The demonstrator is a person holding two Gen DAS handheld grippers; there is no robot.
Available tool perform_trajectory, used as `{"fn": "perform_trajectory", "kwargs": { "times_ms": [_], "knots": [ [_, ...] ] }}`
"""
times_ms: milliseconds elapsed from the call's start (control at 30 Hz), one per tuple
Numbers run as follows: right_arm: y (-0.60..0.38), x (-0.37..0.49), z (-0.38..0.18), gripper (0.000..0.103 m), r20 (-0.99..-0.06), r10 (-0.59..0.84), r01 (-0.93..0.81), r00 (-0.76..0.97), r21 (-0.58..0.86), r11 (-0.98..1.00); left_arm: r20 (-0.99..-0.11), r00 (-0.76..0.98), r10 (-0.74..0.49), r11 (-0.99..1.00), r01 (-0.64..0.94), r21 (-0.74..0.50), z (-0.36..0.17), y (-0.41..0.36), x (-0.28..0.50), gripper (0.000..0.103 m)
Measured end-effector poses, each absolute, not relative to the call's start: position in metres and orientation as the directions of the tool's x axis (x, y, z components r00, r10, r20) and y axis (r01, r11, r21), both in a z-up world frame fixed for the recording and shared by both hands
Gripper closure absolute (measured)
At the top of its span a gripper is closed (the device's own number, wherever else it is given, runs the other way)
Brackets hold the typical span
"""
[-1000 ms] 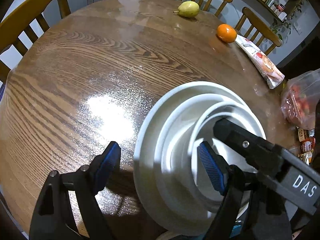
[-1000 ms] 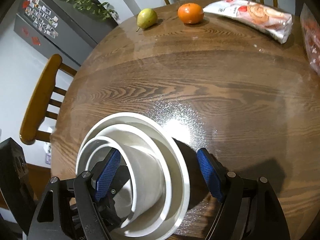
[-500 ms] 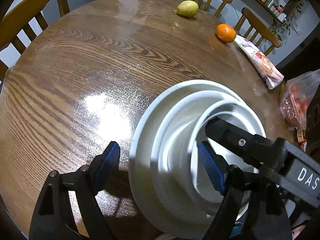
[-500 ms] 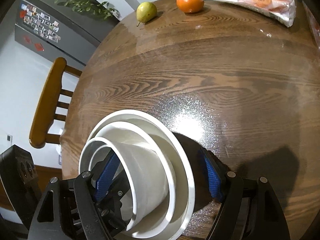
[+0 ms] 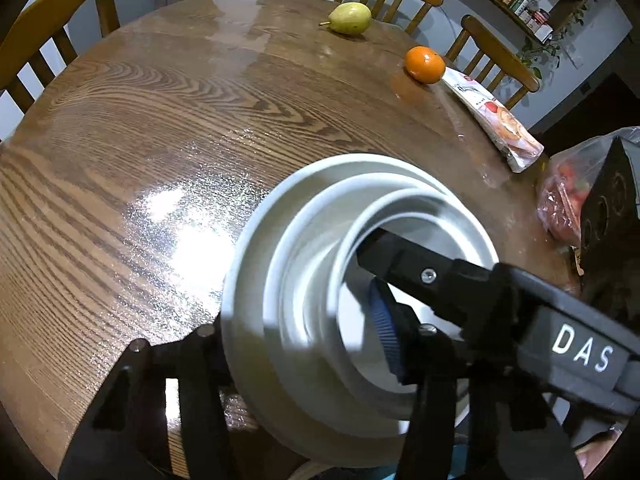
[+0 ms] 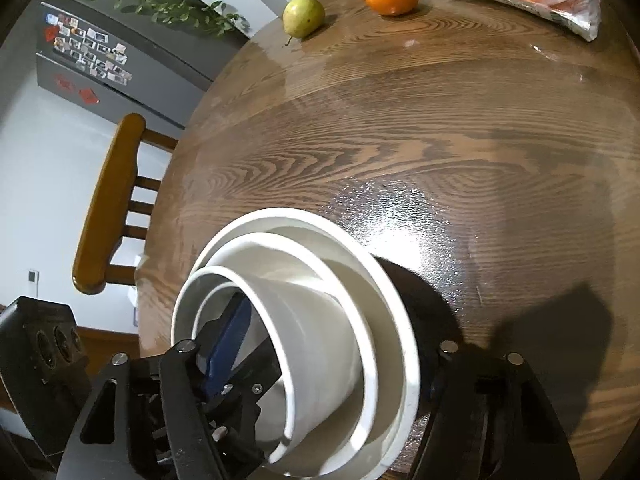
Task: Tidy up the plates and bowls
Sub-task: 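Lift the stack with both grippers, tilting it up off the table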
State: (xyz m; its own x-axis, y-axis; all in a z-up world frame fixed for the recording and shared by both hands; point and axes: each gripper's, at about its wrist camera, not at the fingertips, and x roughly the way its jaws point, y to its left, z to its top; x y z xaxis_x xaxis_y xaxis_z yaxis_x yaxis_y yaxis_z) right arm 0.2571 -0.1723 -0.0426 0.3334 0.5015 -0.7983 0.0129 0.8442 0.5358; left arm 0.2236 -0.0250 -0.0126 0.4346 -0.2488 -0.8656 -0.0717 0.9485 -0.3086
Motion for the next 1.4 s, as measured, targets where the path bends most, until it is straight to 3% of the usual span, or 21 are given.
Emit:
{"fn": "perform_trajectory", "kwargs": {
  "times_ms": [1400],
  "knots": [
    [-0.168, 0.247, -0.025, 0.036, -0.803, 0.451, 0.044, 0.39, 0.506, 0.861, -0.846, 0.453, -0.283, 0.937, -0.058, -0.344, 0.0, -0.026, 0.213, 0.053]
  ]
}}
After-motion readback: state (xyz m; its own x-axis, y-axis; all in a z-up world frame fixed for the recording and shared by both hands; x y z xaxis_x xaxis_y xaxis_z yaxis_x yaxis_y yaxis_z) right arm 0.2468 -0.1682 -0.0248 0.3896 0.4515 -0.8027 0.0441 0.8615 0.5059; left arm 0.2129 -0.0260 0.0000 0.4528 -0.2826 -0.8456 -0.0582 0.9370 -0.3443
